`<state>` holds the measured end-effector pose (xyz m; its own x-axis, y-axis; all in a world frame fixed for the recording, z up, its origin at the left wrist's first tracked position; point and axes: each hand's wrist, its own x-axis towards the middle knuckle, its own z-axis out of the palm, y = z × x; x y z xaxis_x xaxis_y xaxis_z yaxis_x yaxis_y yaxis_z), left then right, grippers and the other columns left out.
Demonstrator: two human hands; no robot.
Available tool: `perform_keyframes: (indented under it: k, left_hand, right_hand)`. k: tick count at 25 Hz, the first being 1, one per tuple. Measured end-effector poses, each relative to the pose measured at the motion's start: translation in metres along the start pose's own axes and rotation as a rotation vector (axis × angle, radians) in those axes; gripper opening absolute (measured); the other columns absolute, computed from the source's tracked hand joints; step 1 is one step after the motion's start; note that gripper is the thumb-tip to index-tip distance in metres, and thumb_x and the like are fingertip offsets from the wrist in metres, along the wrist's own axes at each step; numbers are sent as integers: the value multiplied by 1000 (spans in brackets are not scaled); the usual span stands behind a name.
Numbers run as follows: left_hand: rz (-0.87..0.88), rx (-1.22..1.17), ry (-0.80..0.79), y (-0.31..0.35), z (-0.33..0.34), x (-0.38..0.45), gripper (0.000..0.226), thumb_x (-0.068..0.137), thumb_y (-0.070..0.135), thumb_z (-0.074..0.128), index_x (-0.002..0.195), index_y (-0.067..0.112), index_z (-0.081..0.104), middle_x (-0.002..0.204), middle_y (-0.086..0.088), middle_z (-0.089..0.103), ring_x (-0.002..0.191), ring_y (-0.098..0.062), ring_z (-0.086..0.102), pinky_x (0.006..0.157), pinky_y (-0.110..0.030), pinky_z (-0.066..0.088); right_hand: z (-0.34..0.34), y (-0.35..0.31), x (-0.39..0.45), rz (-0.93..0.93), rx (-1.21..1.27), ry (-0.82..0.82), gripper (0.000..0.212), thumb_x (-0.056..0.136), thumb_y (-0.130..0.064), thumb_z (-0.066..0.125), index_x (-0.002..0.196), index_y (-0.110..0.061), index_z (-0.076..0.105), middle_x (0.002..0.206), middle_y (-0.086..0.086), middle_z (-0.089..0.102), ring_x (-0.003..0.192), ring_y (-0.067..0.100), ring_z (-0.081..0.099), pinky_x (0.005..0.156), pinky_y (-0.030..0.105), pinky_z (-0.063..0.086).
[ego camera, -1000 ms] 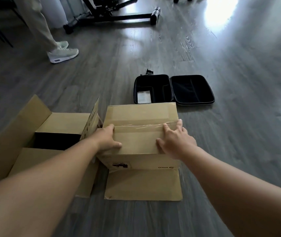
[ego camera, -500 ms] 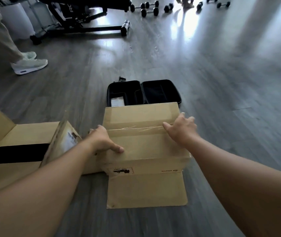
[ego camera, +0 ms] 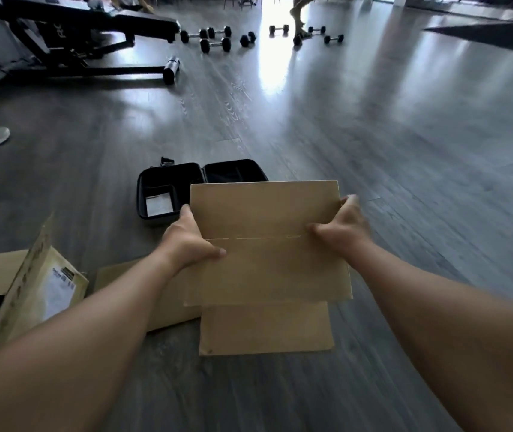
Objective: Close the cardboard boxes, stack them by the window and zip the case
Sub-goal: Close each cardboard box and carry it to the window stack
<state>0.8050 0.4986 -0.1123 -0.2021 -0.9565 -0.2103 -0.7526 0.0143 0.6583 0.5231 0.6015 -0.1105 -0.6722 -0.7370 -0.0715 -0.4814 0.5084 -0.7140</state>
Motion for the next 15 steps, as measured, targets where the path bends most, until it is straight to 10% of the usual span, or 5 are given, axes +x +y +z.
perform_keyframes:
  k: [5,11,15]
  left_hand:
    - [180,-228,78,12,-3,9,99,54,40,94,133,28,36,120,5,62,110,-19,62,96,-41,53]
    - [46,-314,166,42,-6,23,74,66,91,49,103,26,47,103,5,58,99,-20,58,83,-43,52]
    - [-31,-145,250,47,0,34,74,82,80,39,113,14,55,108,-5,56,99,-28,49,82,-39,43]
  right_hand:
    - [-25,-3,5,-156,-1,30,114,75,-26,77,152,-56,-1,115,9,36,75,14,48,58,21,36]
    - [-32,17,1,-307,40,142,94,65,-27,84,135,-34,23,112,4,35,88,24,50,67,33,42]
    - [-29,26,0,-329,16,187,69,69,-35,79,113,-22,28,108,6,50,87,27,56,63,31,41]
